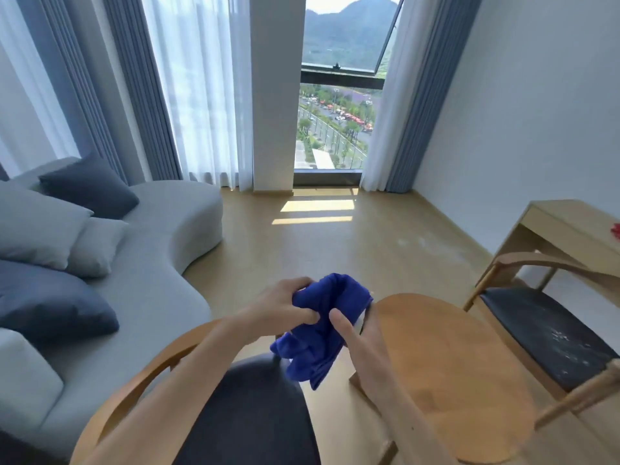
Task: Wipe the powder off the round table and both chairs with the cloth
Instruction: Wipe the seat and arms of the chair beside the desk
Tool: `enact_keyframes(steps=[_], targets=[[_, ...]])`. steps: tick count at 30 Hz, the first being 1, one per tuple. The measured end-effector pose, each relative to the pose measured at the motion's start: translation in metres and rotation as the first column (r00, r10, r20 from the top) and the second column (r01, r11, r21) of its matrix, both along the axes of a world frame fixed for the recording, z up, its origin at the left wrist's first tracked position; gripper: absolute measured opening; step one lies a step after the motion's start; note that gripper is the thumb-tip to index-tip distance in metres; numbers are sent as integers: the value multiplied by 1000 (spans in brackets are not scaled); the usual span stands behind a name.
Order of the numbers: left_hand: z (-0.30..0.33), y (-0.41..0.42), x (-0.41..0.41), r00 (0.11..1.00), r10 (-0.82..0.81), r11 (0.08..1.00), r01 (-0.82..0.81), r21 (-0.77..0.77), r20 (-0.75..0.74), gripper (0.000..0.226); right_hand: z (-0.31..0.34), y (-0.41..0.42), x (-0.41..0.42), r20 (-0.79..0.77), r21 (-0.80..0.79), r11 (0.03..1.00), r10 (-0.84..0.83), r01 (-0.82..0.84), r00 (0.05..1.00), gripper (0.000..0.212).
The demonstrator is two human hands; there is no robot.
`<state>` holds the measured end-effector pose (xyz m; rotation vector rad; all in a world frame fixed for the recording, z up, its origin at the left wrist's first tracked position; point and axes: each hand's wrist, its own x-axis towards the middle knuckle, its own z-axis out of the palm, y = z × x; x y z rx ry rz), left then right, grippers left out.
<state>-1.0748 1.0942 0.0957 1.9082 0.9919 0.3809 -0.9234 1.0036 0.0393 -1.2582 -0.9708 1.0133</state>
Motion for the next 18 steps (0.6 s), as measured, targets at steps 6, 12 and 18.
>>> enact_keyframes(steps=[6,12,18], targets=[[53,-12,9,960,-271,956,277,100,-68,32,42,-31,46,76,85,978,-198,191,977,26],[52,-22,54,935,-283,864,345,365,-213,26,68,-68,97,267,83,981,-191,175,945,27],[31,-59,142,961,-273,856,268,441,-54,25,72,-124,172,315,48,975,-220,216,923,27]])
